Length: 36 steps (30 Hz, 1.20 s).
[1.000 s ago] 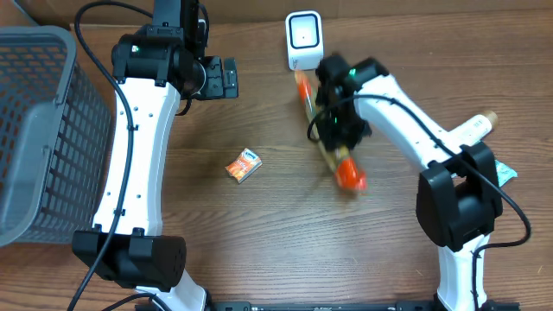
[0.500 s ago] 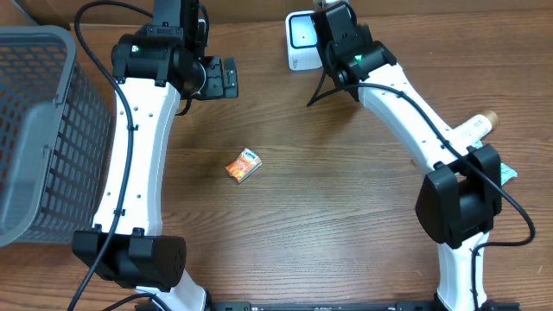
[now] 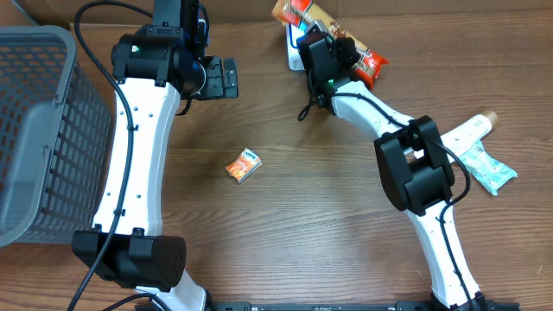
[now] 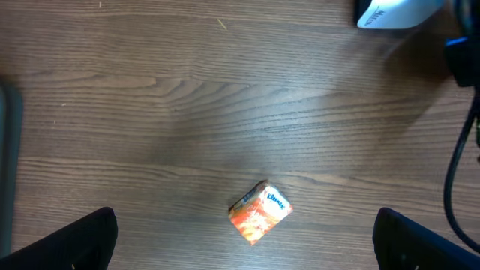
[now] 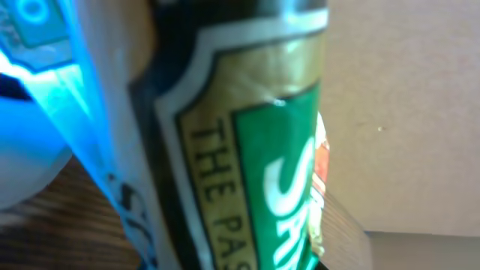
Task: Scan the item barcode
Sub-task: 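Raise the spaghetti pack up to the white scanner with the right gripper, then carry the spaghetti pack right and drop it on the other items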
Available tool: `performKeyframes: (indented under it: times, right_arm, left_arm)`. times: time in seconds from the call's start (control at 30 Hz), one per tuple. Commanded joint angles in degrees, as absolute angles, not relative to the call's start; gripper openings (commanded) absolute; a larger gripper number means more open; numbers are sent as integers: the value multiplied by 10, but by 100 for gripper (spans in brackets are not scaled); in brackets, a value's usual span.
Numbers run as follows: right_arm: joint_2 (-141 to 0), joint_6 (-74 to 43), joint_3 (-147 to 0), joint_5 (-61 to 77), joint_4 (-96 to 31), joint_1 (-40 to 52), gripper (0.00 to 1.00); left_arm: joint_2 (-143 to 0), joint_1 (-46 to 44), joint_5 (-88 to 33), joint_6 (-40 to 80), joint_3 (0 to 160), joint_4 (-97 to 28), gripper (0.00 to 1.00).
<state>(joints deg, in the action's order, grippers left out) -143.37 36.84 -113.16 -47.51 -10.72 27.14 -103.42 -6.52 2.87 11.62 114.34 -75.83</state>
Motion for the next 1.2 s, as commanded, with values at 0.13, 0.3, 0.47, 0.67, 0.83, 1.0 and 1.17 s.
performKeyframes:
  times: [0.13,0.3,0.47,0.67,0.83,1.0,1.17]
  right_arm:
    - [-1405,395,-1153,-551,-64,274,4]
    - [-1405,411,-1153,-557,-65,276,4]
    - [-1405,443,-1153,-575,-29,292,4]
    - [-1388,453,-1153,-590,-18,299,4]
    - [-1338,427,-1153,-595,-56,300,4]
    - [-1215,266,-1153,-520,-245,299,4]
    - [-1097,76,-1153,-399,-435,291,4]
  left_arm:
    - [-1039,-64,34,120,1142,-759,100]
    - [-1039,-64,34,120,1142,-759,100]
    - [-1039,-64,34,120,1142,-759,100]
    - [-1039,-64,34,120,1142,-759,100]
    - [-1039,-64,34,120,1142,-759,100]
    - [-1039,-64,34,120,1142,-759,100]
    - [-1039,-64,34,120,1142,-759,100]
